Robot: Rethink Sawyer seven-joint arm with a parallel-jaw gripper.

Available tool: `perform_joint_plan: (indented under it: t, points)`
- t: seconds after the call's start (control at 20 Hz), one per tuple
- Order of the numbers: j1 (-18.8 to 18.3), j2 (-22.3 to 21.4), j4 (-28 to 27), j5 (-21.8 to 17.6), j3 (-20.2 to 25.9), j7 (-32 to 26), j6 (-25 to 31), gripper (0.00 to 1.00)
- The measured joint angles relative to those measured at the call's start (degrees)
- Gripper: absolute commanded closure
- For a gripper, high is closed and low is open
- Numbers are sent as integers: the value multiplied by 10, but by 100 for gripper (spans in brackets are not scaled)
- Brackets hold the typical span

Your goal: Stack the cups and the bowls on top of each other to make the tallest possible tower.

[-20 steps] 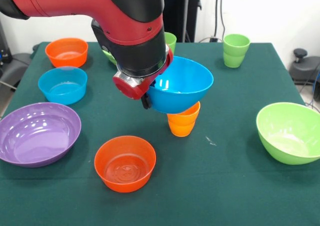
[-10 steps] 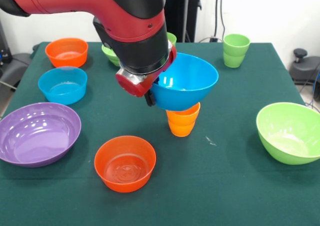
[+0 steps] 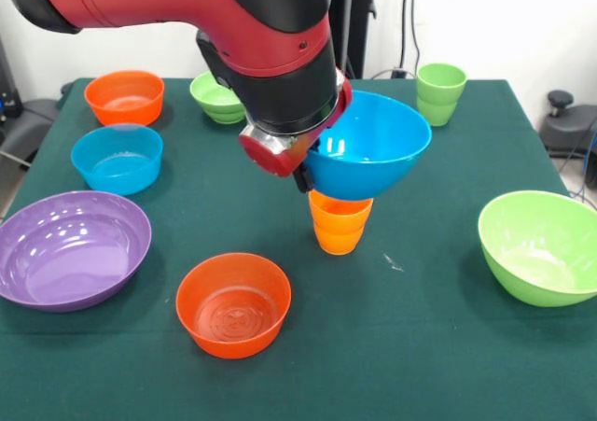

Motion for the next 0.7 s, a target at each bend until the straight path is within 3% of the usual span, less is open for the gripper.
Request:
perform_joint_plan:
  t: [0.7]
  points:
    - [0,0,29,36,-13,0,0,100]
